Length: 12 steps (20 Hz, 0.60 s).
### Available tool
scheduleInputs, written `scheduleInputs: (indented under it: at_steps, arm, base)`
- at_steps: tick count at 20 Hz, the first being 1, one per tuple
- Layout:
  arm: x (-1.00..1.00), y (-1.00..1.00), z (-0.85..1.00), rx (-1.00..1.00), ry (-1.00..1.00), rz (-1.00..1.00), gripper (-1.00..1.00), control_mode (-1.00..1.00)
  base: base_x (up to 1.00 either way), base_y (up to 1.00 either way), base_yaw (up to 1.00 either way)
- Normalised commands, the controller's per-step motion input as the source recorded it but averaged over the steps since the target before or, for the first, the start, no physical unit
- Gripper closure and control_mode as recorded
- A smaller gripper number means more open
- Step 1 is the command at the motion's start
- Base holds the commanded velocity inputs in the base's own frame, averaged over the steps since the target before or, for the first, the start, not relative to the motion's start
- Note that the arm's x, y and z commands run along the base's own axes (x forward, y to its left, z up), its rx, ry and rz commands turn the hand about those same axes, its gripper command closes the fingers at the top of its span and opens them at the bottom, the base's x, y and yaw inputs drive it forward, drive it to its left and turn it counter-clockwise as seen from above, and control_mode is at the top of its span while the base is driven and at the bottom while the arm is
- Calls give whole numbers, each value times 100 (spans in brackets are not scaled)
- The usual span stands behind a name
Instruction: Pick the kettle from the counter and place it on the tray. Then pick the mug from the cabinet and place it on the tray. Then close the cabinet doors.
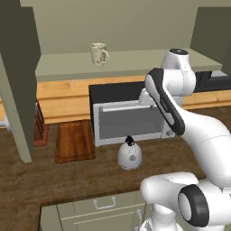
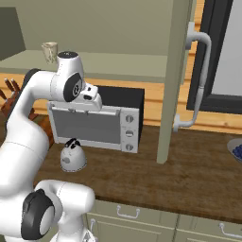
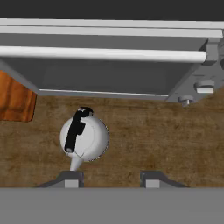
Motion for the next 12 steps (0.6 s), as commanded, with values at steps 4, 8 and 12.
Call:
scheduleInputs:
  at_steps: [4, 8, 12]
  arm:
    - [-6, 21, -39, -4, -1, 0, -100, -100]
    - [-7, 80, -78, -7, -7, -2, -100, -100]
    - [0, 51, -51, -3, -2, -2, -100, -100]
  base:
    - [0, 0, 0]
    - [0, 0, 0]
    - [0, 0, 0]
